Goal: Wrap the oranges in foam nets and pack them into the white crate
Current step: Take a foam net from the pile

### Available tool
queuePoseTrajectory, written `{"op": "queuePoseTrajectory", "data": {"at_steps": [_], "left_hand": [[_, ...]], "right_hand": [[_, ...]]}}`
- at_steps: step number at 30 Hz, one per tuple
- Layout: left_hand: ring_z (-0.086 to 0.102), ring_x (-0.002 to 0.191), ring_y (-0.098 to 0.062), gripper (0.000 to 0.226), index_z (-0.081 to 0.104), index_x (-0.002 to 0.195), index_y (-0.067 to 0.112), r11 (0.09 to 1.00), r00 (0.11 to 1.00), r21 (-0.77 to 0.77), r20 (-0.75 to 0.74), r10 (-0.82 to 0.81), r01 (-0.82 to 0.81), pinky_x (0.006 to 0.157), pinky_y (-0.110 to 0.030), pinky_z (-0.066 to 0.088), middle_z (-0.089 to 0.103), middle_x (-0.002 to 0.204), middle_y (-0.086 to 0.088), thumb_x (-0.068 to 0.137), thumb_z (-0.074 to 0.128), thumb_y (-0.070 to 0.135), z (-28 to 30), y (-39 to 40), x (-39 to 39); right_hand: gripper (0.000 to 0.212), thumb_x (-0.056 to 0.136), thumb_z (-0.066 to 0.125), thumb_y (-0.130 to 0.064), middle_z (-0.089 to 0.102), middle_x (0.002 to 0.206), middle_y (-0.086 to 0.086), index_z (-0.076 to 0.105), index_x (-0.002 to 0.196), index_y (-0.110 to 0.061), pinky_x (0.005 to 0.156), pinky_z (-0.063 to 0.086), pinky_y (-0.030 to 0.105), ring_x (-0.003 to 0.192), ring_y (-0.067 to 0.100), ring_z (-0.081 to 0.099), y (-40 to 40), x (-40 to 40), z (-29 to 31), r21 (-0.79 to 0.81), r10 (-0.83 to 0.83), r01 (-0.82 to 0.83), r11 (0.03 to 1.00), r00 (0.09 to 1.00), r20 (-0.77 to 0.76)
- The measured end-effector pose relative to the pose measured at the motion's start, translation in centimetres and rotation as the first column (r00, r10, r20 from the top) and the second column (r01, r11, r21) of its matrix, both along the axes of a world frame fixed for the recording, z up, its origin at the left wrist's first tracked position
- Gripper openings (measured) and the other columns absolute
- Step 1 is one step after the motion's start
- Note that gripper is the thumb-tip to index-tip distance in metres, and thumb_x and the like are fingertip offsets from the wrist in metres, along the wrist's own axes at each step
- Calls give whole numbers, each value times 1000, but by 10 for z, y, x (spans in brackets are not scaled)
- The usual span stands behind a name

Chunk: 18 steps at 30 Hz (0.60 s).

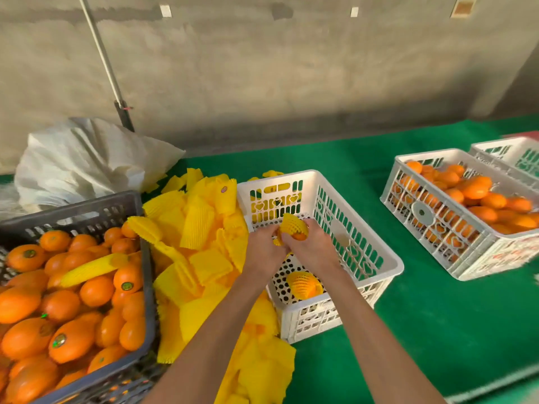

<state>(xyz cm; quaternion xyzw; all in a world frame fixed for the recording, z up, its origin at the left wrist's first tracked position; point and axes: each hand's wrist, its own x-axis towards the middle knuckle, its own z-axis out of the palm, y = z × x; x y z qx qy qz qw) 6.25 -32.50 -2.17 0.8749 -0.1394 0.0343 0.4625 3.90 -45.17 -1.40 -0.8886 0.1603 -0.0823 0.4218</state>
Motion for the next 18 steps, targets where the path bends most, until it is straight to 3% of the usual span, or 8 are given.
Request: {"op": "queuePoseTrajectory", "data": {"at_steps": [2,5,7,10,12,14,18], "left_hand": [[65,80,-16,10,77,93,10,999,1000,45,-30,5,-4,71,-26,51,75,89,-2,84,81,12,-4,-3,-1],[56,70,-8,5,74,84,12,997,997,71,-68,40,-35,60,-13,40,69,81,2,83,78,10,-6,-2,-3],[53,71,-10,5,72,84,12,996,993,71,-94,69,-62,63,-19,41,65,78,1,83,76,9,-6,3,-4],[57,73,-17,5,72,84,8,992,988,52,-98,120,-115,65,-35,48,69,78,-5,83,74,3,-2,17,-4],[64,80,-19,11,76,95,6,986,986,72,-55,156,-151,74,-38,53,75,90,-8,84,76,4,1,33,-3],[69,100,-24,30,76,113,7,973,987,169,-23,160,-154,93,-38,52,77,111,-9,84,81,13,1,53,1],[54,135,-27,71,60,144,17,916,974,397,-173,146,-66,112,-42,43,60,146,-7,81,87,38,-6,91,7]], "right_hand": [[52,84,69,-55,67,91,-4,56,120,-20,70,55,35,80,16,66,-2,-4,-7,-19,-16,15,1000,1000,-19],[72,84,64,-65,66,121,2,54,136,-16,89,51,36,112,23,63,-1,-5,-11,-77,-17,14,997,999,-40],[76,84,63,-69,61,136,3,55,139,-17,98,48,39,126,24,56,3,-3,-9,-128,3,-7,992,1000,-30],[66,86,63,-66,62,136,-2,58,136,-21,99,50,39,126,19,56,18,5,-3,-152,81,-80,985,997,0],[59,89,64,-60,62,135,-4,60,134,-22,99,50,38,125,17,57,34,11,0,-127,151,-148,981,988,14],[50,93,64,-50,63,135,-3,61,134,-22,100,50,38,125,16,58,51,17,1,-118,227,-225,967,974,0],[40,98,61,-30,61,137,4,59,136,-19,98,51,42,124,24,58,80,26,-7,-189,338,-363,913,929,-149]]}}
